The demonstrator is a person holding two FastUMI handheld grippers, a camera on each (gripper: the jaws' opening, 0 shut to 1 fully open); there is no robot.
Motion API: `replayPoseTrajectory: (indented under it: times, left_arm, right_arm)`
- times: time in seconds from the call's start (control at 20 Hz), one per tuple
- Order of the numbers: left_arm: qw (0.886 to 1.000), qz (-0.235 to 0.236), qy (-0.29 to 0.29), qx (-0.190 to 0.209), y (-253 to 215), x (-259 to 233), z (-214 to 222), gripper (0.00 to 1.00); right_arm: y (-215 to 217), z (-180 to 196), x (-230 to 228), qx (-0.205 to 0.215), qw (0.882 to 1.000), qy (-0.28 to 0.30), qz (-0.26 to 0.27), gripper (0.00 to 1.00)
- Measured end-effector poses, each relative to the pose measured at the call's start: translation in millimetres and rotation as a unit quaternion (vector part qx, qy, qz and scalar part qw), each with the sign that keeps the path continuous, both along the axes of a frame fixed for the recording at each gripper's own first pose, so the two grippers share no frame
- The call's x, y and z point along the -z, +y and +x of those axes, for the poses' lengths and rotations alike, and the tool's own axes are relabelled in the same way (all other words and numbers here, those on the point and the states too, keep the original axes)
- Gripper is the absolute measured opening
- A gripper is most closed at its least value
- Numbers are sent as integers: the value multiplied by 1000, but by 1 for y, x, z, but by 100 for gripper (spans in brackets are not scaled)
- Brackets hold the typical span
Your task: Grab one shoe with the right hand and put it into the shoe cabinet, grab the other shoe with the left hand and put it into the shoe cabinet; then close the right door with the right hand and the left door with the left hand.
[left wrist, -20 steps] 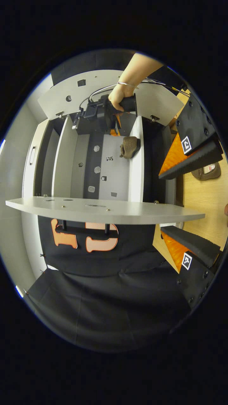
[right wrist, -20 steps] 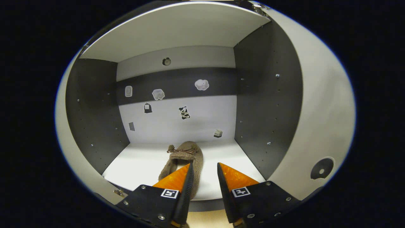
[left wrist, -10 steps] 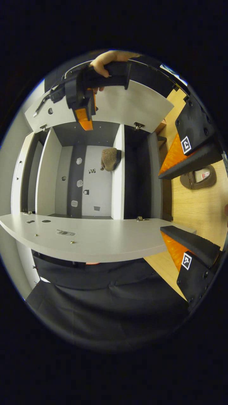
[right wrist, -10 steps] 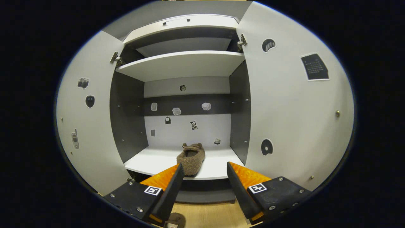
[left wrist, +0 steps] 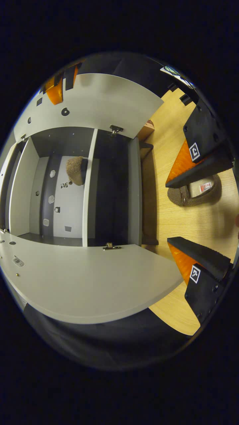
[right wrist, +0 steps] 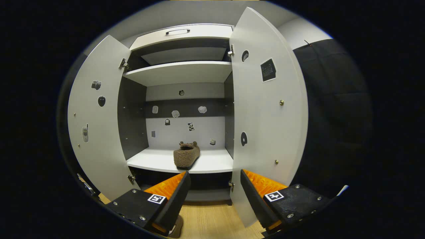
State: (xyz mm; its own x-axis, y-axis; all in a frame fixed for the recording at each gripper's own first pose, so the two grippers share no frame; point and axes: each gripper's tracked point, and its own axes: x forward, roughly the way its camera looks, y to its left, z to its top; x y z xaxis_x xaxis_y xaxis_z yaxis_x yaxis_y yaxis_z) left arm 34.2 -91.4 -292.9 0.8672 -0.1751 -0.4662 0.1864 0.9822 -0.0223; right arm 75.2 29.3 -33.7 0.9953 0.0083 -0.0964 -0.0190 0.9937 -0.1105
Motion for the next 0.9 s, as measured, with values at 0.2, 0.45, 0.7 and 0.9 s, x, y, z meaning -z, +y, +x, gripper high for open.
replayPoseTrajectory:
  times: [0.2, 0.45, 0.7, 0.9]
  left_arm:
    - [999, 8, 50, 9, -11, 53, 3, 98]
    - [994, 22, 102, 12, -9, 100, 1, 98]
    - [986, 9, 164, 17, -12, 138, 2, 97]
    - [977, -20, 212, 24, -21, 162, 0, 78]
  right_arm:
    - [-17, -13, -2, 8, 1000, -9, 5, 93]
    - [-37, -15, -1, 17, 1000, -9, 25, 93]
    - [-43, -19, 3, 17, 999, -9, 37, 92]
    - [-40, -23, 0, 11, 999, -15, 39, 92]
